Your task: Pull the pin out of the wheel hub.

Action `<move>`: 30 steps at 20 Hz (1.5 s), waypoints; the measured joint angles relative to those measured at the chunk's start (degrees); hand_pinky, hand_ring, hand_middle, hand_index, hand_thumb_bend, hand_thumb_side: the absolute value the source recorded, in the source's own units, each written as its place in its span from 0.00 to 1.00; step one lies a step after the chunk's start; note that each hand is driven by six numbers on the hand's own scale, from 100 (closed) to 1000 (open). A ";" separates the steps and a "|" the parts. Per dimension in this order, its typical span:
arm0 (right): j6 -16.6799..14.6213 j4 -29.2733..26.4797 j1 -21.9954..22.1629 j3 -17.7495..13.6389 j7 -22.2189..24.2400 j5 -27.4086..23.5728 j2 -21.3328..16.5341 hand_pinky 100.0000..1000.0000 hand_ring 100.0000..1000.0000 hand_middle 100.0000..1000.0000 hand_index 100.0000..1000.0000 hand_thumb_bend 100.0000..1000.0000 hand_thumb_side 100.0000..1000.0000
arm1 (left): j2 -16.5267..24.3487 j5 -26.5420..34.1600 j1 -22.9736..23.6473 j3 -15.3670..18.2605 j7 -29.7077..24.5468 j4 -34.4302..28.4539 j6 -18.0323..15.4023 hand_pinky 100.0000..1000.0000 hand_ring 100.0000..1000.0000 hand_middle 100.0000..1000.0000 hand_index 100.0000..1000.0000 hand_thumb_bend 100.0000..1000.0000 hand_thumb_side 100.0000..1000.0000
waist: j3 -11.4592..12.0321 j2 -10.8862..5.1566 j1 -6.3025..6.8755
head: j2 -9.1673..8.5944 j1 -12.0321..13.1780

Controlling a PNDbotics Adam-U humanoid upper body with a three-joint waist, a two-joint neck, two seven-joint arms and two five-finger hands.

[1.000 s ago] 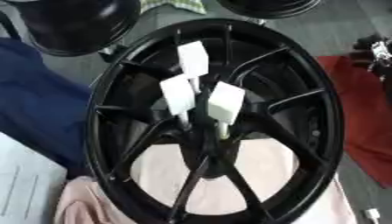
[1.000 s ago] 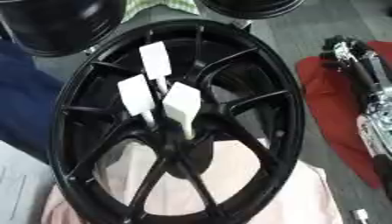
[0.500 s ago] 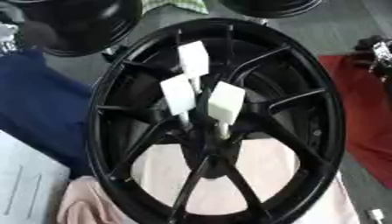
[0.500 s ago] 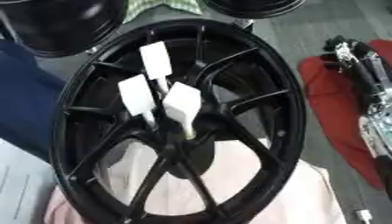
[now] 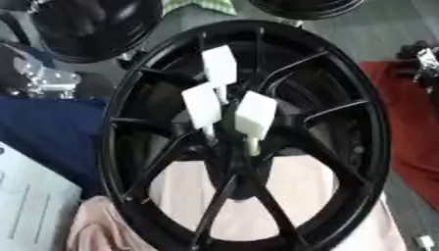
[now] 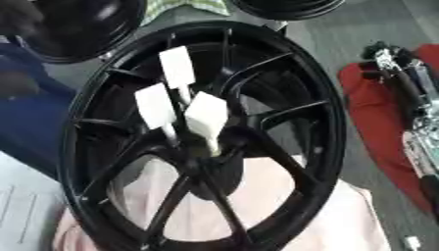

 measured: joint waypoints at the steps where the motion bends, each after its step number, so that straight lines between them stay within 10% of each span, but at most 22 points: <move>1: 0.00 0.01 0.01 0.00 0.00 0.01 0.00 0.72 0.69 0.65 0.68 0.00 0.63 | -0.27 -0.02 -0.36 -0.48 -0.38 0.00 -0.10 0.70 0.67 0.57 0.75 0.63 0.38 | 0.03 0.01 0.00 | -0.01 0.01; 11: 0.14 0.20 0.25 0.31 0.13 0.08 0.00 0.73 0.69 0.65 0.68 0.00 0.66 | -1.64 -0.40 -2.04 -3.38 -2.42 0.00 -1.37 0.70 0.67 0.58 0.77 0.67 0.38 | 0.29 0.55 0.01 | -0.09 0.05; 30: 0.35 0.38 0.51 0.67 0.35 0.31 0.00 0.72 0.69 0.64 0.68 0.00 0.68 | -7.44 -3.17 -7.26 -8.84 -1.10 0.00 6.43 0.71 0.70 0.63 0.79 0.68 0.35 | 0.74 1.20 0.01 | -1.12 0.83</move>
